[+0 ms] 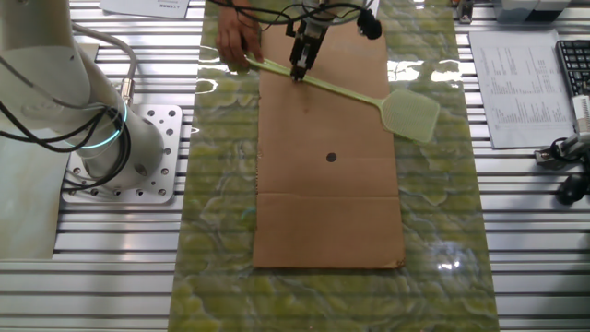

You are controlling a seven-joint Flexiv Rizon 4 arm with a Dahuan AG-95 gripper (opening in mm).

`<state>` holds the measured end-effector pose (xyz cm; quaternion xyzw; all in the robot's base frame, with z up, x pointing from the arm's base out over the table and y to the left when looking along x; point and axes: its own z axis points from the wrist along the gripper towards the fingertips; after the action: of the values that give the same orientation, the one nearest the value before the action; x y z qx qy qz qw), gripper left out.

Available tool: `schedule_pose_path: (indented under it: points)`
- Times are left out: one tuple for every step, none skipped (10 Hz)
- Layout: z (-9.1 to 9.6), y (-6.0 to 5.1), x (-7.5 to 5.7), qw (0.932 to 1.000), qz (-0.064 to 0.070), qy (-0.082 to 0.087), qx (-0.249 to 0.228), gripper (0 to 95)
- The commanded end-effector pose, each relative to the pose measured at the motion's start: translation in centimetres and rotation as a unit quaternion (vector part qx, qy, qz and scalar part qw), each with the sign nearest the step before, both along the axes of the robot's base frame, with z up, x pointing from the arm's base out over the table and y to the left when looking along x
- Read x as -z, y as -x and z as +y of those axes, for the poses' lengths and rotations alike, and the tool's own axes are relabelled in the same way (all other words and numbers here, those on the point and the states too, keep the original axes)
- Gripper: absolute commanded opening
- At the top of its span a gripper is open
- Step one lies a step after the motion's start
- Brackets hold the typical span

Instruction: Swat with a flyswatter

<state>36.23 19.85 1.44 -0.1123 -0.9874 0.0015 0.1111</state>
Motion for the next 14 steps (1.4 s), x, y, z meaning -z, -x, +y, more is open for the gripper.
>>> schedule_pose_path:
  points:
    - [-1.3, 0.3, -0.5, 0.9998, -0.005, -0.002, -0.020, 0.0]
    - [-1.4, 0.1, -0.6, 0.9998, -0.005, -0.006, -0.018, 0.0]
    - [-2.0, 0.1, -0.8, 0.9997, -0.006, -0.003, -0.022, 0.0]
    - [-2.4, 0.2, -1.2, 0.9994, -0.009, -0.003, -0.032, 0.0]
    - [-2.4, 0.1, -1.6, 0.9992, -0.009, -0.004, -0.038, 0.0]
    - [-2.5, -0.2, -2.9, 0.9984, -0.010, -0.006, -0.055, 0.0]
    - [-2.5, -0.6, -4.3, 0.9974, -0.011, -0.009, -0.071, 0.0]
    - [-2.4, -0.9, -5.5, 0.9961, -0.011, -0.012, -0.087, 0.0]
    - [-2.2, -1.2, -7.3, 0.9927, -0.013, -0.017, -0.119, 0.0]
    - [-2.0, -1.1, -8.4, 0.9886, -0.012, -0.018, -0.149, 0.0]
    - [-1.9, -1.0, -9.1, 0.9857, -0.011, -0.015, -0.167, 0.0]
    - [-1.7, -1.0, -10.0, 0.9817, -0.012, -0.015, -0.189, 0.0]
    - [-1.5, -1.0, -10.6, 0.9753, -0.009, -0.012, -0.221, 0.0]
    - [-1.7, -1.5, -11.2, 0.9689, -0.009, -0.009, -0.247, 0.0]
